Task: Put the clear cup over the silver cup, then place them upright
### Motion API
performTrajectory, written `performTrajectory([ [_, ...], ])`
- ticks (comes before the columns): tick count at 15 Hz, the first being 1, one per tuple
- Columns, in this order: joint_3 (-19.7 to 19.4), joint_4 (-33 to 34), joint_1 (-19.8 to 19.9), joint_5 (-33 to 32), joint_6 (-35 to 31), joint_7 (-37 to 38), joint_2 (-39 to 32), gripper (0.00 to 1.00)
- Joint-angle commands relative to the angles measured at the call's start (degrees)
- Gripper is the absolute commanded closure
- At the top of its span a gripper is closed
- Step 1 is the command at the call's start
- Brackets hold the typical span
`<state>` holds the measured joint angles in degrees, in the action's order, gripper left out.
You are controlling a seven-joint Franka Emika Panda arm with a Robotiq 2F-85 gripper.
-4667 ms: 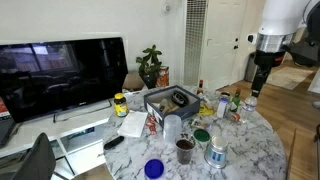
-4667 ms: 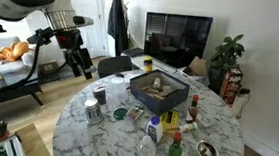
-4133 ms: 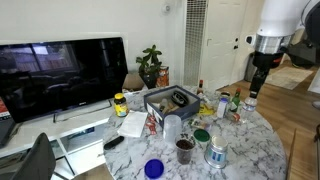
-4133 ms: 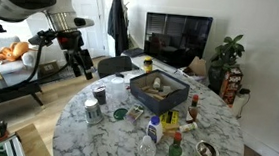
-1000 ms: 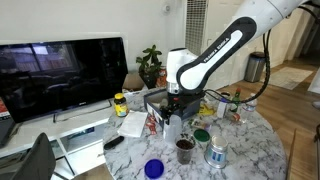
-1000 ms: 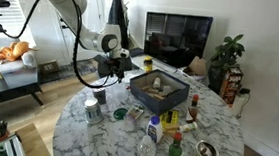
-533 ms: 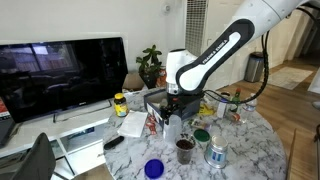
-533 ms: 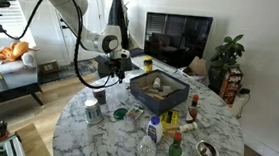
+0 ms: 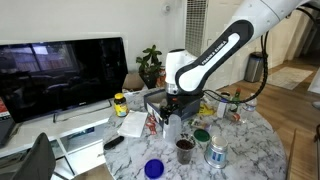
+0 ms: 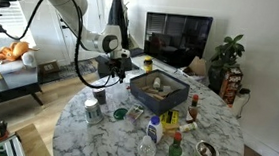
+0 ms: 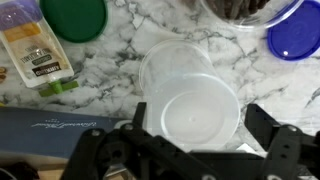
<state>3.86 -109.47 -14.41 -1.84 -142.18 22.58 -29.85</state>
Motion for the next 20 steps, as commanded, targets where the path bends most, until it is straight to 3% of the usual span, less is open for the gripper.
performTrajectory([
  [1, -2.1, 0.1, -2.1, -2.1, -1.0, 1.9, -0.5, 0.0],
  [20, -3.8, 0.3, -4.1, -4.7, -1.3, 4.1, -1.2, 0.0],
])
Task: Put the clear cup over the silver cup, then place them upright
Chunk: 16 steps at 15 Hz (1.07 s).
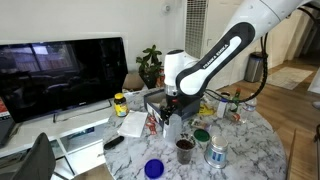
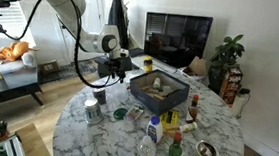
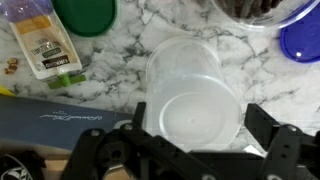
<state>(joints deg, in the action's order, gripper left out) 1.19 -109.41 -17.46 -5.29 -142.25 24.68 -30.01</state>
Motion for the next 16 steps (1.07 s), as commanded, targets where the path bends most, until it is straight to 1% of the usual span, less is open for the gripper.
performTrajectory([
  [1, -1.2, 0.3, -1.1, -1.3, -1.2, 2.1, -1.3, 0.0],
  [6, -1.1, 0.3, -0.8, -1.0, -0.8, 1.9, -1.1, 0.0],
  [8, -1.5, 0.0, -0.9, -0.7, -0.9, 3.5, -0.6, 0.0],
  [10, -0.6, -0.1, 0.4, 1.5, -1.1, 3.1, -0.6, 0.0],
  [13, 1.1, 0.5, 3.0, 5.2, -0.1, -0.1, -1.3, 0.0],
  [16, 1.5, 2.6, 3.9, 6.4, 2.2, -2.8, -2.2, 0.0],
])
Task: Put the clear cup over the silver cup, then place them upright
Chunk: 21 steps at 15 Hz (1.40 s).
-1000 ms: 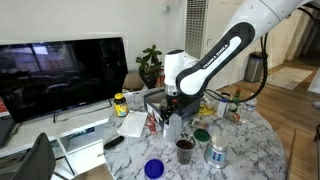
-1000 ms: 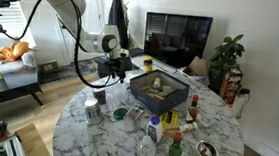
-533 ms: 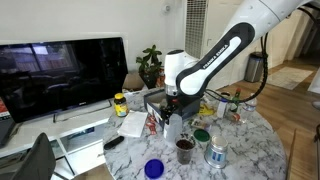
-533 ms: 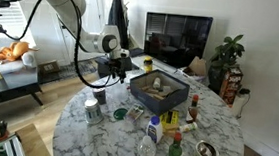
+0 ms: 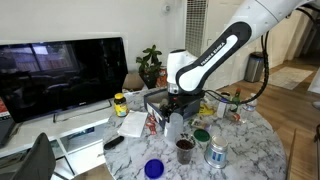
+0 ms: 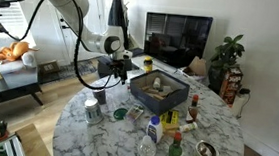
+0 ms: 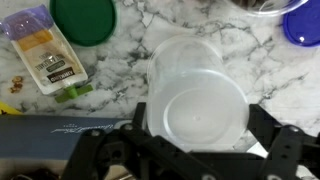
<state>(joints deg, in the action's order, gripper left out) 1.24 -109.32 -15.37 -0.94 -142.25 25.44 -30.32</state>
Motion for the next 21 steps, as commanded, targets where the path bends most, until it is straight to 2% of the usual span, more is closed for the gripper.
performTrajectory([
  [1, 1.0, 3.8, 1.6, 1.3, 3.5, -3.7, -2.4, 0.0],
  [7, 0.6, 14.3, 1.2, -0.8, 17.1, -7.5, -7.4, 0.0],
  [8, 0.6, 15.7, 1.2, -1.0, 18.7, -7.9, -8.2, 0.1],
  [9, 0.6, 16.8, 1.3, -1.0, 19.8, -8.1, -8.7, 0.26],
  [10, 0.4, 17.5, 1.2, -1.1, 20.8, -8.1, -9.0, 0.29],
  [12, 0.2, 17.8, 1.4, -1.1, 21.2, -7.9, -8.5, 0.29],
  [16, -0.3, 13.2, 2.3, -0.9, 18.8, -7.7, -3.9, 0.29],
  [21, -0.8, 0.5, 4.6, -0.2, 14.8, -8.1, 7.9, 0.29],
])
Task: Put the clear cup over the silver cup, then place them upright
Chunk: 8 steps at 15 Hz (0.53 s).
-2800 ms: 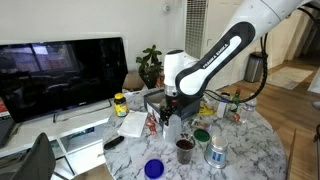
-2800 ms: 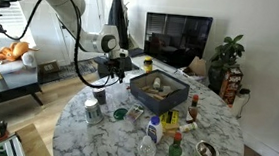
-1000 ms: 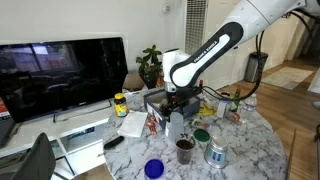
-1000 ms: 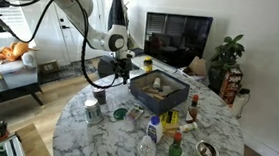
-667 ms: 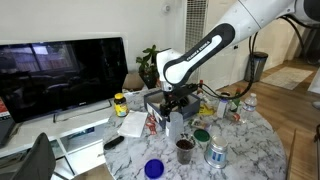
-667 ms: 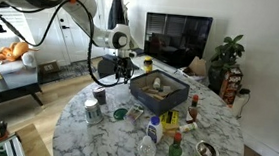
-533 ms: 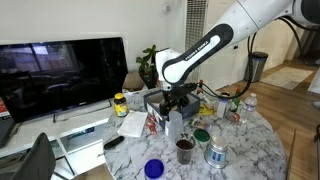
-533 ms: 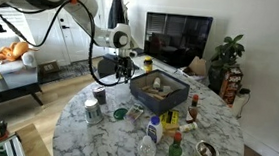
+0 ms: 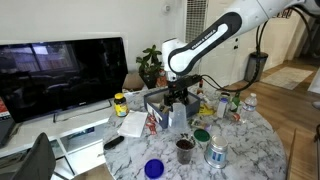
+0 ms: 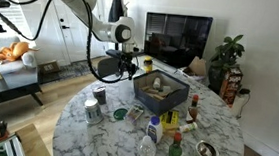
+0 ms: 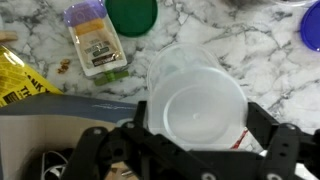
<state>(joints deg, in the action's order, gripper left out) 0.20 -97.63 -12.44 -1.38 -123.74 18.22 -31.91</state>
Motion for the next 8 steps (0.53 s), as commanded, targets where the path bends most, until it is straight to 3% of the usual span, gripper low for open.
performTrajectory([
  [1, 0.5, -13.6, 2.3, 0.8, -4.7, -1.2, 11.9, 0.29],
  [8, 2.0, -31.7, 5.2, 2.8, -8.6, -7.4, 30.3, 0.29],
])
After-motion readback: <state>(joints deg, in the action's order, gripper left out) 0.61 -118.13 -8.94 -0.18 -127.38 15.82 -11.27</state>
